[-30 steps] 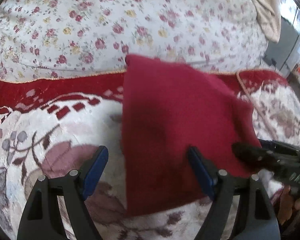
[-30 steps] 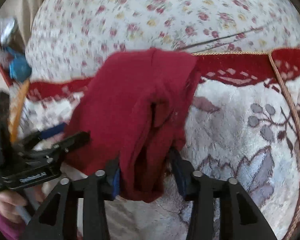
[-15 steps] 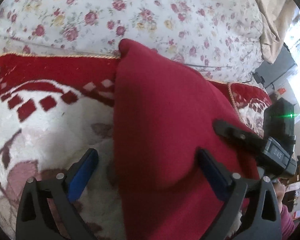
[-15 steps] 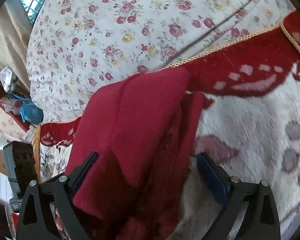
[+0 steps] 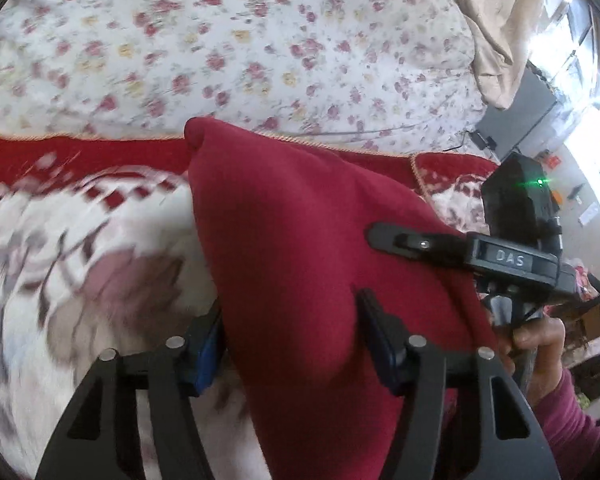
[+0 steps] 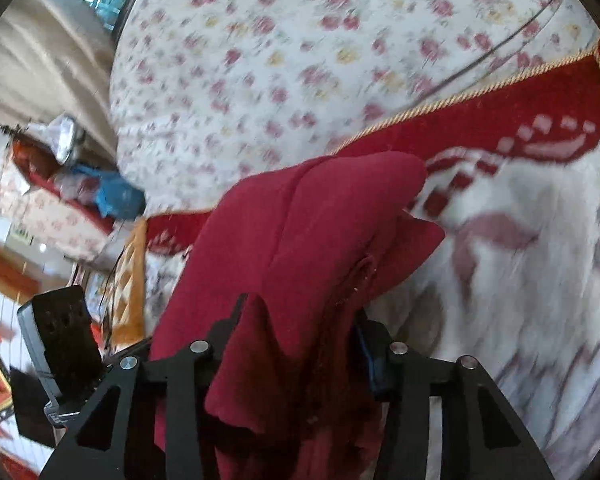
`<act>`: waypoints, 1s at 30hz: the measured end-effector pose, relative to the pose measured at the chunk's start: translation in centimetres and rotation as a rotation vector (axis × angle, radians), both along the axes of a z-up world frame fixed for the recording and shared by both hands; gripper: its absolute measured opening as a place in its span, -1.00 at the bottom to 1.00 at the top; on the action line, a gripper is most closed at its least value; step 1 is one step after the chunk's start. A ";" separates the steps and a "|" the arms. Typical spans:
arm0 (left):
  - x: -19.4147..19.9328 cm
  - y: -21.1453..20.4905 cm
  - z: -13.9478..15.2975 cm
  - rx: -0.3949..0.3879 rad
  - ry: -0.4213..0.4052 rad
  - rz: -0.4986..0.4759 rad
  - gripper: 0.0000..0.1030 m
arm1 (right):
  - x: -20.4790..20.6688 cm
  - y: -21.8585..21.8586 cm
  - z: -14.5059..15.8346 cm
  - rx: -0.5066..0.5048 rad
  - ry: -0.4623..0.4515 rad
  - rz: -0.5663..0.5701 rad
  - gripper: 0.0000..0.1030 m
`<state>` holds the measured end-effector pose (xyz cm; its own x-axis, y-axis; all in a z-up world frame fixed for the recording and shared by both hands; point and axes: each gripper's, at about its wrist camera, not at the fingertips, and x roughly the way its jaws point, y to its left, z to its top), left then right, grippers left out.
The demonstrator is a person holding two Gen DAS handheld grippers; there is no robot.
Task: Fold small clothes
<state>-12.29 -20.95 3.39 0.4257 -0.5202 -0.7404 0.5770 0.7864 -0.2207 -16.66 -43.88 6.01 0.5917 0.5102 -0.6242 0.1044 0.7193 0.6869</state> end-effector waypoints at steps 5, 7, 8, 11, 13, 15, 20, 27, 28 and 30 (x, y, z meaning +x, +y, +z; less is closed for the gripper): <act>-1.6 1.2 -3.6 0.100 -0.021 0.064 0.40 | -2.9 1.2 0.1 -0.189 0.061 -0.036 0.31; -2.0 1.6 -2.8 0.100 -0.049 0.084 0.44 | -4.7 1.2 2.7 -0.246 -0.008 -0.060 0.32; -2.1 1.8 -2.0 0.091 -0.073 0.099 0.48 | -5.5 1.6 4.0 -0.273 -0.050 -0.054 0.33; -2.3 2.2 -0.8 0.089 -0.144 0.146 0.67 | -6.8 4.6 7.2 -0.354 -0.148 0.058 0.15; -2.8 2.2 -0.3 0.113 -0.185 0.170 0.67 | -7.0 6.8 7.9 -0.404 -0.190 0.124 0.06; -3.2 2.3 0.1 0.145 -0.219 0.194 0.67 | -6.3 8.7 6.8 -0.502 -0.155 0.159 -0.01; -4.3 3.6 1.1 0.141 -0.275 0.236 0.68 | -5.9 9.0 2.2 -0.594 -0.040 0.135 -0.07; -5.9 4.5 2.2 0.134 -0.328 0.271 0.68 | -7.2 9.3 4.3 -0.563 -0.060 0.079 0.10; -6.1 4.5 2.4 0.130 -0.340 0.275 0.68 | -7.8 9.3 5.0 -0.545 -0.077 0.063 0.29; -6.5 4.4 2.8 0.126 -0.351 0.279 0.68 | -8.9 8.8 6.1 -0.512 -0.100 0.014 0.50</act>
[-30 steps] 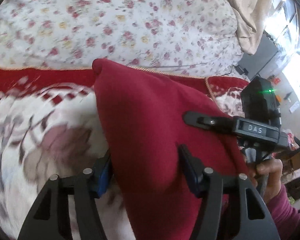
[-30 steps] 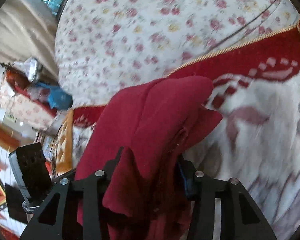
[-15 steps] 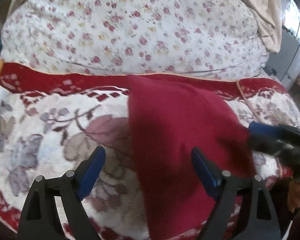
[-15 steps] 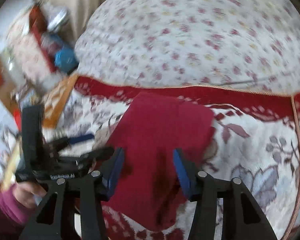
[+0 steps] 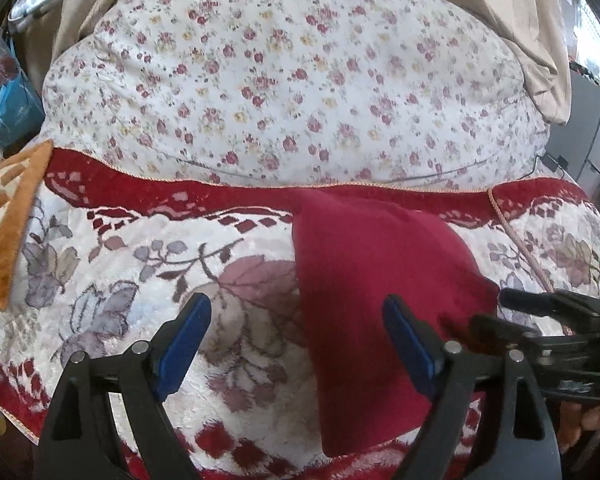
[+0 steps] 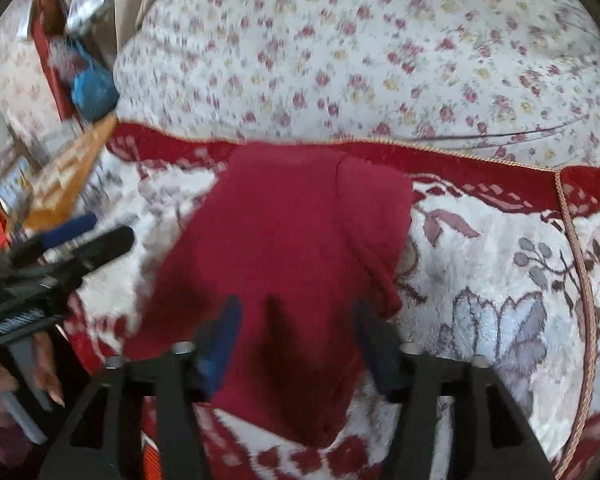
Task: Fold small clothes
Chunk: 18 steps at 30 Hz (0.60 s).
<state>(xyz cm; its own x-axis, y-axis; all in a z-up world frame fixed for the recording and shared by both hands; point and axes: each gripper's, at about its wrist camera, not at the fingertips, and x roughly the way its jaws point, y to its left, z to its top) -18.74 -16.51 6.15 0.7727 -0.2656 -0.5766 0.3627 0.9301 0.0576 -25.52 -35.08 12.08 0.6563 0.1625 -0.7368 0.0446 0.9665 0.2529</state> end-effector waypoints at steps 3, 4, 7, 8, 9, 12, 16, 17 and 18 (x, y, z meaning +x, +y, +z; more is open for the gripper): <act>-0.5 -0.3 0.5 0.003 -0.018 -0.005 0.68 | -0.9 -0.2 1.1 0.010 -0.024 -0.048 0.52; -0.8 -0.4 0.6 0.006 -0.026 -0.007 0.68 | -1.0 -0.1 1.2 0.010 -0.023 -0.056 0.53; -1.4 -0.7 0.9 0.007 -0.044 -0.016 0.68 | -1.5 -0.1 1.3 0.007 -0.014 -0.085 0.59; -1.6 -0.8 0.9 0.008 -0.045 -0.020 0.68 | -1.8 -0.1 1.3 0.011 -0.014 -0.095 0.62; -1.8 -1.1 0.9 0.007 -0.045 -0.028 0.68 | -2.1 -0.2 1.2 0.014 -0.014 -0.098 0.67; -2.1 -1.7 0.8 -0.004 -0.041 -0.036 0.82 | -2.5 -0.4 1.2 0.009 0.012 -0.118 0.69; -2.3 -3.0 0.3 -0.004 -0.019 -0.070 0.86 | -3.5 -0.7 1.9 0.002 0.005 -0.141 0.77; -2.3 -3.5 0.2 0.003 -0.007 -0.079 0.86 | -3.9 -0.8 2.2 0.001 -0.005 -0.144 0.78; -2.3 -3.8 0.1 0.009 0.000 -0.082 0.87 | -4.0 -0.9 2.3 0.001 -0.011 -0.145 0.79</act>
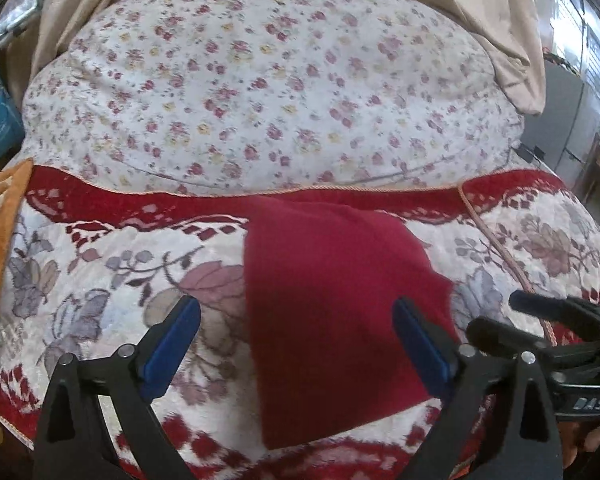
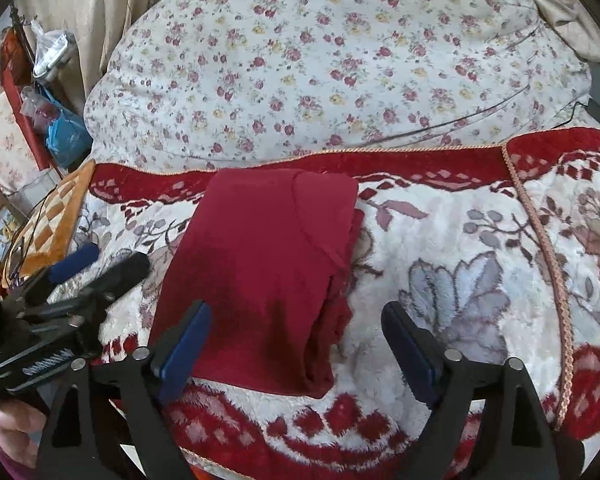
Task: Fold small clothes
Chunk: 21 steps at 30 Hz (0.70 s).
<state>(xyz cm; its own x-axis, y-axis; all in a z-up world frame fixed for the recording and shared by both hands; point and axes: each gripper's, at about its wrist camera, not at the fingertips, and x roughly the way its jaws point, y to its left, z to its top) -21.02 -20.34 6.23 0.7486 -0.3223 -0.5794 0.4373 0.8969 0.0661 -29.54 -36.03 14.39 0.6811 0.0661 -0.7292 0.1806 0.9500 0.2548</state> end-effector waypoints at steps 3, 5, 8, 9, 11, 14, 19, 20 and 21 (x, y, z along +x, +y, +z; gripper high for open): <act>-0.2 -0.8 -0.1 0.027 0.011 -0.011 0.88 | -0.3 -0.6 0.3 0.005 -0.015 -0.018 0.80; -0.6 -1.0 0.2 0.038 0.000 -0.016 0.90 | -0.4 -1.0 0.3 0.023 -0.014 -0.026 0.80; -1.4 -0.9 0.9 0.040 -0.026 -0.015 0.99 | -0.5 -1.3 0.3 0.034 -0.012 -0.042 0.80; -1.6 -0.7 1.2 0.042 -0.031 -0.009 0.99 | -0.5 -1.4 0.3 0.037 -0.010 -0.045 0.80; -1.8 -0.4 1.7 0.040 -0.035 -0.004 0.99 | -0.5 -1.5 0.4 0.038 -0.013 -0.040 0.80; -2.4 0.5 2.4 0.033 -0.056 0.023 0.99 | -0.7 -1.3 0.9 0.032 -0.027 -0.032 0.80; -3.0 2.0 3.1 0.017 -0.073 0.074 1.00 | -1.3 -0.5 1.7 0.021 -0.038 -0.023 0.81; -3.2 2.3 3.3 0.014 -0.080 0.084 0.99 | -1.5 -0.4 1.8 0.018 -0.040 -0.017 0.81; -3.4 2.5 3.5 0.012 -0.084 0.093 0.99 | -1.6 -0.2 1.9 0.015 -0.040 -0.016 0.82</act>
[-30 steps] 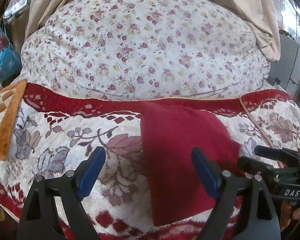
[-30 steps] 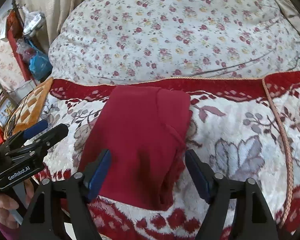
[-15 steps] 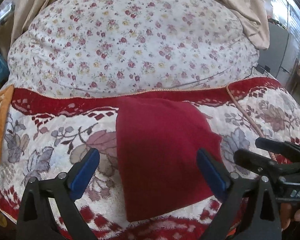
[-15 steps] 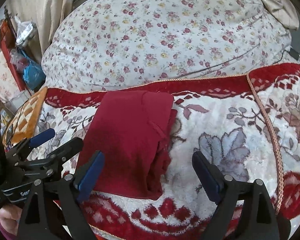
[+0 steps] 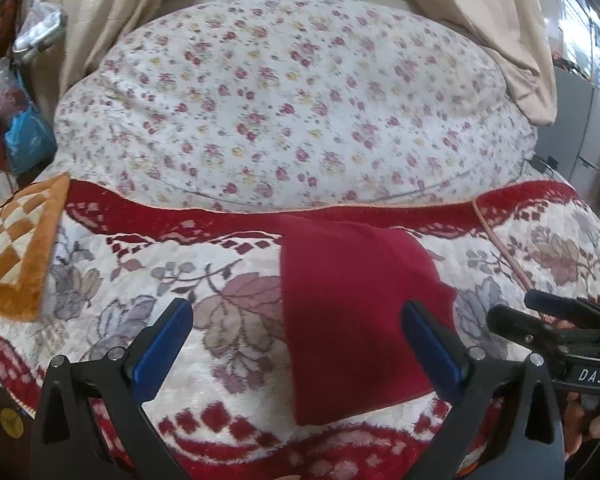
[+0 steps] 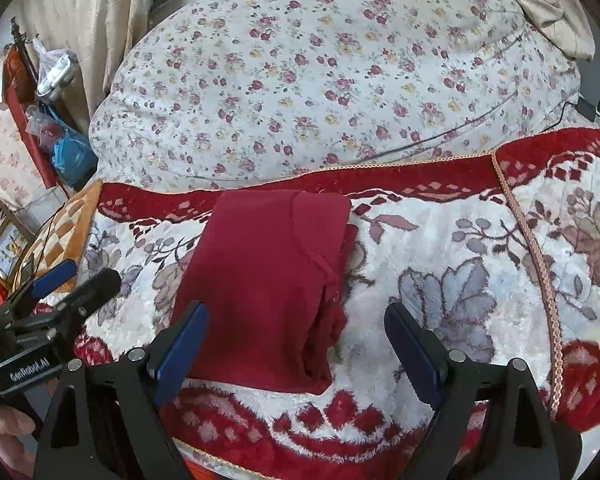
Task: Fold small clothes
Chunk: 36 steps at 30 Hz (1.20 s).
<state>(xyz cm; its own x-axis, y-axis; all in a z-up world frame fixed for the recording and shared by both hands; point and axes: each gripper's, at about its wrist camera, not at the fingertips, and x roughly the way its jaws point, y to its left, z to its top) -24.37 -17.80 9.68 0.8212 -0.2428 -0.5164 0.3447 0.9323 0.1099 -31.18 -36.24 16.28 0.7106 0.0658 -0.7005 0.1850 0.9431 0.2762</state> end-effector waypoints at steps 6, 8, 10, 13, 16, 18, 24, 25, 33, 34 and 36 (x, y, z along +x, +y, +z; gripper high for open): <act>-1.2 0.1 1.0 0.005 -0.050 -0.002 0.99 | -0.6 0.1 0.0 0.004 -0.003 -0.001 0.82; -1.2 0.0 1.1 0.003 -0.055 -0.002 0.99 | -0.7 0.1 0.0 0.008 -0.007 -0.008 0.82; -1.0 -0.2 1.0 0.000 -0.055 0.004 0.99 | -0.6 0.0 -0.2 0.016 -0.008 -0.005 0.82; -0.4 -0.4 0.3 0.003 -0.039 0.011 0.99 | -0.3 0.0 -0.5 0.008 -0.002 -0.014 0.83; 0.2 -0.6 -0.3 0.015 -0.032 0.015 0.99 | 0.1 0.0 -0.8 0.004 -0.003 -0.019 0.83; 0.5 -0.6 -0.7 0.017 -0.026 0.023 0.99 | 0.4 0.0 -1.0 0.006 0.000 -0.017 0.83; 1.2 -0.2 -1.2 0.006 -0.015 0.044 0.99 | 0.8 0.2 -1.2 -0.005 0.002 -0.012 0.83; 1.3 -0.2 -1.2 0.006 -0.015 0.046 0.99 | 0.8 0.2 -1.2 -0.004 0.004 -0.012 0.83; 1.4 -0.3 -1.4 0.014 -0.021 0.047 0.99 | 1.3 0.3 -1.4 -0.008 0.007 0.000 0.83; 1.5 -0.3 -1.4 0.014 -0.020 0.048 0.99 | 1.3 0.4 -1.4 -0.008 0.007 -0.003 0.83; 1.4 -0.3 -1.4 0.016 -0.020 0.046 0.99 | 1.4 0.4 -1.5 -0.007 0.011 -0.007 0.83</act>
<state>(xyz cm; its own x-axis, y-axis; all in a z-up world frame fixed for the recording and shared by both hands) -22.92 -18.07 8.28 0.8414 -0.1965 -0.5034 0.2991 0.9452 0.1310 -29.82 -35.82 14.82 0.7035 0.0557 -0.7086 0.1943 0.9438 0.2672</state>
